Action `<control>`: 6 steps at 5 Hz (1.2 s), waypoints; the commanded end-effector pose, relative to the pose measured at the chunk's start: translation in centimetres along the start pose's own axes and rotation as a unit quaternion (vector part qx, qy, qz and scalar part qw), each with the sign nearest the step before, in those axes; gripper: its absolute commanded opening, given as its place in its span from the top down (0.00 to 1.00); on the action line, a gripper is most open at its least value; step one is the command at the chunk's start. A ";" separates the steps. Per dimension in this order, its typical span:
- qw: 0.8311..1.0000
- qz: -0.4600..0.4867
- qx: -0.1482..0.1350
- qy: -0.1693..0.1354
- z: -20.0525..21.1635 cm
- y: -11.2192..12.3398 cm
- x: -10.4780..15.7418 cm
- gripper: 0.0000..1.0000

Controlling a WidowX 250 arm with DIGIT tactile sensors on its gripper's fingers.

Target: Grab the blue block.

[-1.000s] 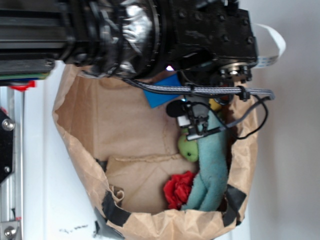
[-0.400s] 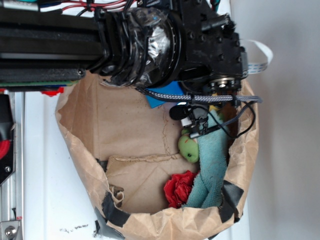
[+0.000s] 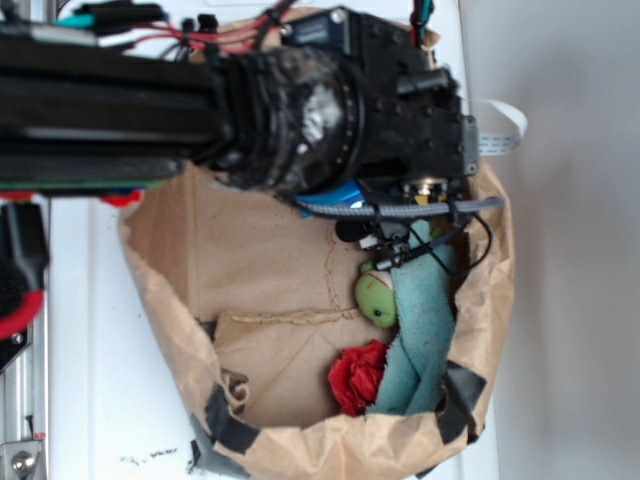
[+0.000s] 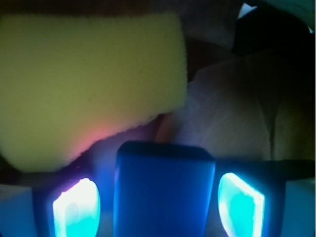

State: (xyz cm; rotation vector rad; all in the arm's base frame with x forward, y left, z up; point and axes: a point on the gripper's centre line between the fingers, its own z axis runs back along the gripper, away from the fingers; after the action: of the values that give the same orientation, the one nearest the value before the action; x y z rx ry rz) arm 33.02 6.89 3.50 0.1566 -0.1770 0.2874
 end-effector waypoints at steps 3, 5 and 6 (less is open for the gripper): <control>0.998 -0.030 -0.044 -0.045 8.6 2.4 -1.2 1.00; 0.994 -0.077 -0.071 -0.037 13.5 3.0 -3.3 1.00; 0.992 -0.080 -0.085 -0.044 15.0 2.5 -3.1 1.00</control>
State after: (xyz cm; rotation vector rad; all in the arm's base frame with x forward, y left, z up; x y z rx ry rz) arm 26.79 4.94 15.18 0.0013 -0.1813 0.1123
